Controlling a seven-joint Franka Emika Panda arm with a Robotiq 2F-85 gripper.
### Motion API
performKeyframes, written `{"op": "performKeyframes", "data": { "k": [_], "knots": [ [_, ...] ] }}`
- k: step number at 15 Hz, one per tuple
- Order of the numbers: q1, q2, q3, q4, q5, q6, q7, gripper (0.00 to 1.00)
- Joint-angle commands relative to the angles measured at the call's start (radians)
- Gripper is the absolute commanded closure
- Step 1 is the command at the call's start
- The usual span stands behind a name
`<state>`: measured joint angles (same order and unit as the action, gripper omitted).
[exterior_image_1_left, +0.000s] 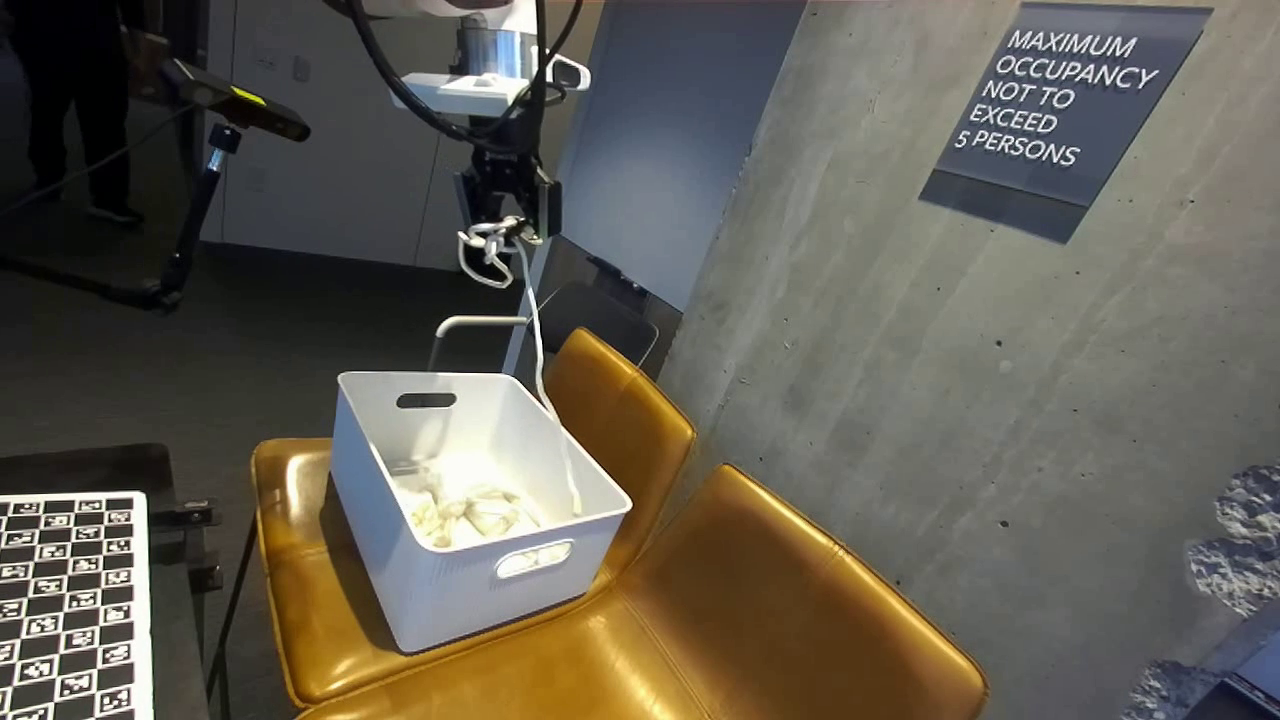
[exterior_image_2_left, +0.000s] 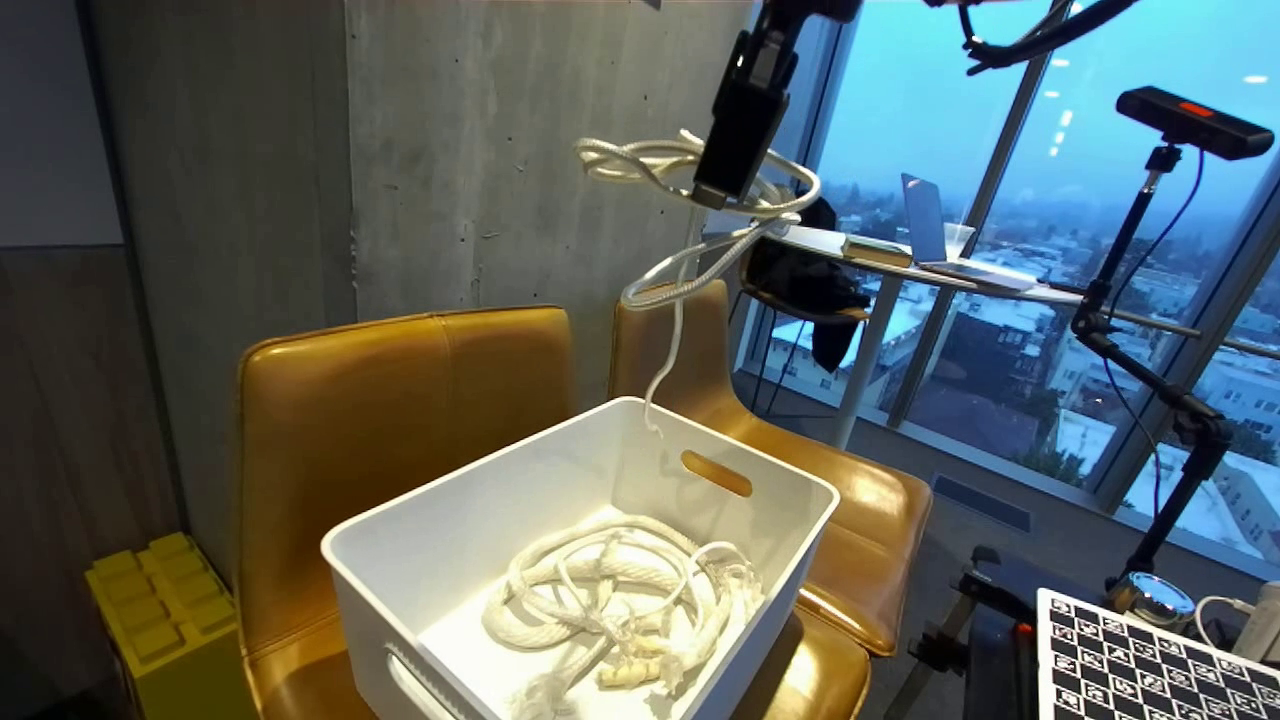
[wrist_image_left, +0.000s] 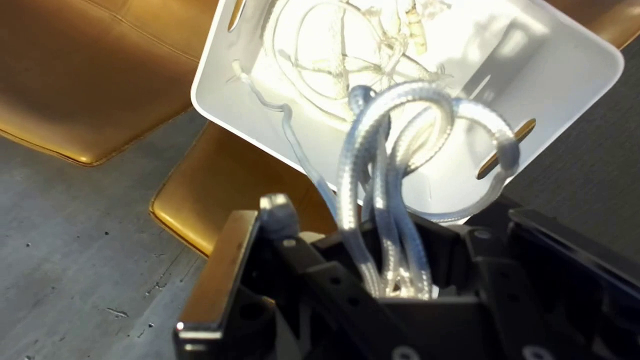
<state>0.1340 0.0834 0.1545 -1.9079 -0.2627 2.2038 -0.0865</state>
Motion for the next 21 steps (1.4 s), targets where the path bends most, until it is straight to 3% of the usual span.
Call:
{"op": "performKeyframes", "data": {
  "k": [1,5,6,9,17,21],
  "knots": [
    [0.004,0.054,-0.014,0.062,-0.008,-0.002,0.002,1.0],
    [0.006,0.092,-0.024,0.091,-0.011,-0.007,0.008,1.0],
    [0.007,0.098,-0.026,0.094,-0.013,-0.012,0.011,0.75],
    [0.009,0.105,-0.029,0.085,-0.015,-0.003,0.01,0.6],
    [0.005,0.108,-0.033,0.059,-0.014,0.008,0.005,0.01],
    [0.002,0.106,-0.042,0.042,-0.014,0.002,0.01,0.0]
  ]
}}
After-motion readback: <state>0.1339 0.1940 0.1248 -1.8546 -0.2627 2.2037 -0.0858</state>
